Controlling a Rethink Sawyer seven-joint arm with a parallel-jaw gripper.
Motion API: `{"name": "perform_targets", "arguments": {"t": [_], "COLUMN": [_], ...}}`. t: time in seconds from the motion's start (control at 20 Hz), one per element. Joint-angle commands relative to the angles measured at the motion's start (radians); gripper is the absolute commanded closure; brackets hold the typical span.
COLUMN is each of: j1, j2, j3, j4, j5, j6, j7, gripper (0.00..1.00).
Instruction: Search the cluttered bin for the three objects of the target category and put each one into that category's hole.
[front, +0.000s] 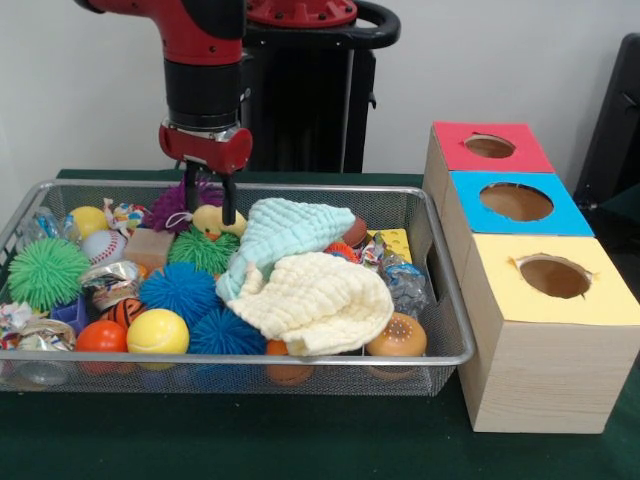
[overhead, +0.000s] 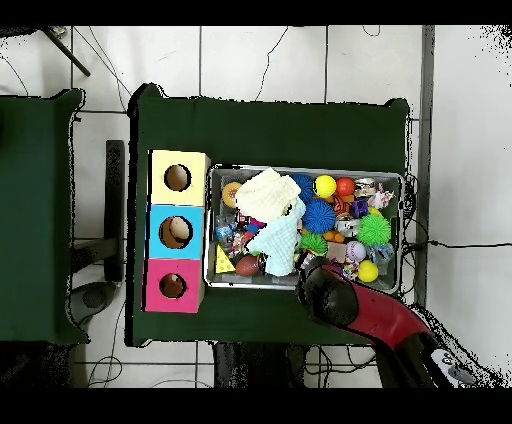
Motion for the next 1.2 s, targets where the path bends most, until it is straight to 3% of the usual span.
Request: {"name": "perform_targets", "arguments": {"t": [0.05, 0.15, 0.2, 1.0, 1.2], "j1": [0.024, 0.028, 0.027, 0.060, 0.049], "j2": [0.037, 0.041, 0.042, 0.042, -0.014], "j3": [0.012, 0.013, 0.020, 0.003, 0.030], "j4": [-0.012, -0.014, -0.014, -0.034, 0.011], "j5": [-0.011, -0.016, -0.020, -0.036, -0.044], "j6": [0.031, 0.029, 0.032, 0.008, 0.042], "j7": [0.095, 0.089, 0.082, 0.076, 0.057], "gripper": [0.00, 0.00, 1.00, 1.00, 1.00]}}
